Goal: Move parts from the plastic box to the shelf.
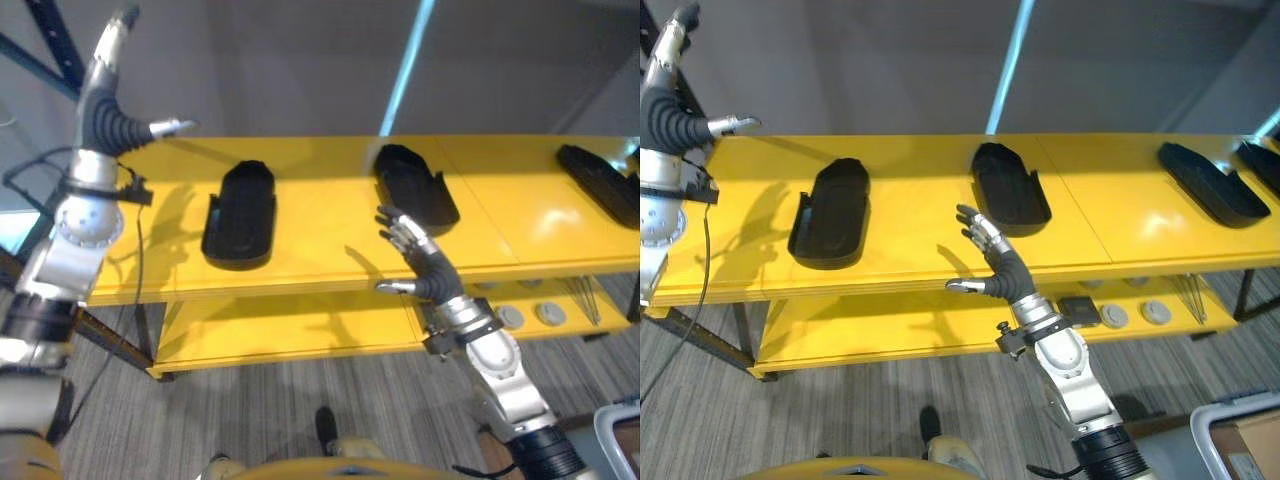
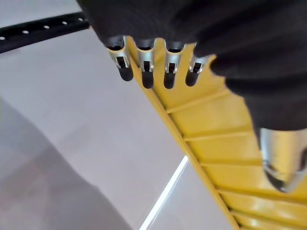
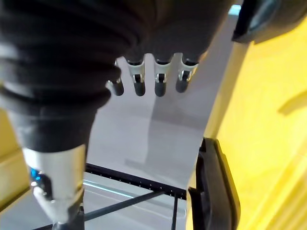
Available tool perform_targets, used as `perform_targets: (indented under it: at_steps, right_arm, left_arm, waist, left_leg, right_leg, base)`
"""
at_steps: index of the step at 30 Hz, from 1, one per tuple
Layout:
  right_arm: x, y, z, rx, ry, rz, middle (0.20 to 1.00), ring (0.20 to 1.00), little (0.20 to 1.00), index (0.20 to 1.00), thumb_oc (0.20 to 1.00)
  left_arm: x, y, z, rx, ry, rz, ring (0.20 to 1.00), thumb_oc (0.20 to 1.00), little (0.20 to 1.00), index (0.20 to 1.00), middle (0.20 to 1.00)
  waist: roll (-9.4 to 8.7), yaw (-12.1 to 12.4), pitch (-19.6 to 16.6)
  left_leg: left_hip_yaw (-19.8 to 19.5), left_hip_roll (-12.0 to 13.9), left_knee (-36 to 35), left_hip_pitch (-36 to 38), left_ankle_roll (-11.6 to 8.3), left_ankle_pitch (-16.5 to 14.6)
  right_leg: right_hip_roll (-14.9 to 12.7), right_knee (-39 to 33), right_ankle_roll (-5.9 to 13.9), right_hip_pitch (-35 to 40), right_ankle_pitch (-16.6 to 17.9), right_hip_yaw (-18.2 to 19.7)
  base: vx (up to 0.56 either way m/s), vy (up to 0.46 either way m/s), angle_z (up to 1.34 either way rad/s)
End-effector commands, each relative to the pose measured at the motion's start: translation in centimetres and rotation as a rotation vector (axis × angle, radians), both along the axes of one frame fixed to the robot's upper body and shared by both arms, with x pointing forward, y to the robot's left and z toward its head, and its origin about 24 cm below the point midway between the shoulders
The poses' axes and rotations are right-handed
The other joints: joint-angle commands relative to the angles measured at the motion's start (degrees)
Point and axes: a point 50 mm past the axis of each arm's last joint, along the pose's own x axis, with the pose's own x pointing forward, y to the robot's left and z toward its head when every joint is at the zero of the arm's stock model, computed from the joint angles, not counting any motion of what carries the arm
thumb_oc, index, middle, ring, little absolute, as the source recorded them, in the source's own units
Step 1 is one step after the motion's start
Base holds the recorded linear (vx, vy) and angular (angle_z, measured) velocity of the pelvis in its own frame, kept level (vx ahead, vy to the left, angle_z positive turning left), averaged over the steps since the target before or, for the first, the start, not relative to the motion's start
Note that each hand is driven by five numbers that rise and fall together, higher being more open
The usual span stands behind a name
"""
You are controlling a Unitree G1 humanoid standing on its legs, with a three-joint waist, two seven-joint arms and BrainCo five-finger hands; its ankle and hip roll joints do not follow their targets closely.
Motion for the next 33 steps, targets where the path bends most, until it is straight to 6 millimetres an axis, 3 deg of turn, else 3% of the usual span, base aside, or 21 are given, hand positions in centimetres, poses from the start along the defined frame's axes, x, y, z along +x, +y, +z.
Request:
perform_targets:
  at_steps: [1,2,3,11,20,33]
  right_arm:
    - [0.0,0.9,2.4,0.070,-0.101,0.071,0.583,0.583,0.583,0.583,0.583]
    - [0.1,1.1,2.3,0.074,-0.093,0.076,0.278,0.278,0.278,0.278,0.278]
    - [0.2,1.5,2.2,0.070,-0.084,0.095,0.200,0.200,0.200,0.200,0.200]
    - [1.1,3.4,1.5,0.108,0.006,0.219,0.200,0.200,0.200,0.200,0.200]
    - [1.1,5.6,-0.3,0.271,0.178,0.372,0.200,0.200,0.200,0.200,0.200]
    - [2.1,7.4,0.2,0.328,0.184,0.433,0.200,0.200,0.200,0.200,0.200]
  left_arm:
    - [-0.9,-0.9,0.5,-0.047,-0.066,-0.075,1.000,1.000,1.000,1.000,1.000]
    - [-1.4,-1.1,0.0,-0.044,-0.067,-0.085,1.000,1.000,1.000,1.000,1.000]
    - [-1.9,-1.2,-0.3,-0.045,-0.065,-0.092,1.000,1.000,1.000,1.000,1.000]
    - [-5.2,-2.9,-3.7,-0.058,0.036,-0.218,1.000,1.000,1.000,1.000,1.000]
    - [-6.1,-2.5,-5.6,-0.110,0.143,-0.256,1.000,1.000,1.000,1.000,1.000]
    - [-6.8,-2.2,-6.5,-0.150,0.197,-0.283,1.000,1.000,1.000,1.000,1.000]
  waist:
    - [0.79,1.6,1.0]
    - [0.66,2.2,1.2]
    - [0.64,2.5,1.2]
    - [-0.14,6.2,3.6]
    - [0.82,8.4,5.5]
    - [3.23,10.7,6.0]
  left_leg:
    - [0.3,-2.0,3.9,9.0,-0.38,-12.1]
    - [0.0,-2.0,3.9,8.9,-0.30,-12.1]
    - [-0.3,-2.0,3.7,8.8,-0.27,-12.0]
    - [-3.5,-2.2,2.8,6.3,-0.35,-10.9]
    - [-5.3,-2.3,0.9,4.1,-0.60,-9.2]
    - [-5.9,-2.2,0.4,1.5,-0.53,-9.0]
  right_leg:
    - [-2.6,4.8,9.48,-3.0,-6.6,0.7]
    - [-2.8,4.8,9.48,-2.9,-6.7,0.5]
    - [-2.9,4.9,9.48,-3.0,-6.8,0.3]
    - [-3.6,4.8,9.48,-3.9,-6.9,-1.1]
    - [-4.4,5.0,9.48,-5.7,-6.8,-2.2]
    - [-4.8,5.4,9.48,-8.1,-6.2,-3.9]
  base:
    - [-0.08,-0.066,0.25]
    - [-0.01,0.007,0.12]
    - [-0.02,0.008,0.06]
    - [-0.01,-0.001,0.25]
    - [-0.01,0.009,0.15]
    - [0.01,0.015,0.06]
